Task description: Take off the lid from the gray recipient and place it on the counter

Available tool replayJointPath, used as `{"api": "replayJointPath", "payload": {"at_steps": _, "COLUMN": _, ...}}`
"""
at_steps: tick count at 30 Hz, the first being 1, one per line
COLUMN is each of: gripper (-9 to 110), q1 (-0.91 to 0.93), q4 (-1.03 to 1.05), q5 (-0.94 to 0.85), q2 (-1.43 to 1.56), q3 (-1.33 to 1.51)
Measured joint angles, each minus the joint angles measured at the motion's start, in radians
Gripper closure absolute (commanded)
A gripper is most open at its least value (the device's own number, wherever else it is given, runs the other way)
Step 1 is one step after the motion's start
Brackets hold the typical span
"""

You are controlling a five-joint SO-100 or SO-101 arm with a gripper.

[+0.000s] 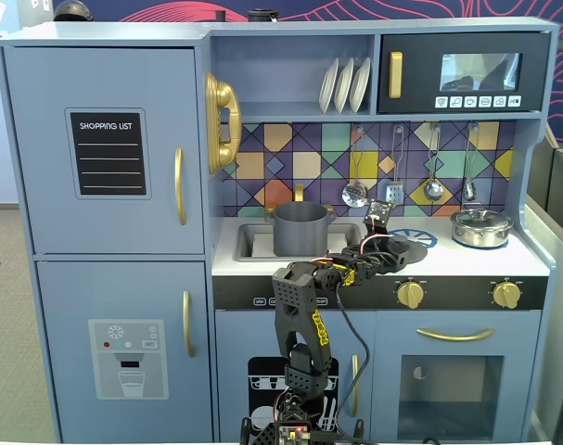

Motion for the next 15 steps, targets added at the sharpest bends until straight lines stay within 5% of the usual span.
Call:
{"api": "replayJointPath", "payload": {"at_steps": 9, "gripper": 81, "q1": 0.009, "q4": 0.069, "q5": -0.009, "q2": 0.173, "q3": 0.023}}
{"api": "replayJointPath", "payload": {"at_steps": 15, "gripper": 98, "q1": 0.005, "q4": 0.325, "q5": -0.018, "q2": 0.414, "q3": 0.023}}
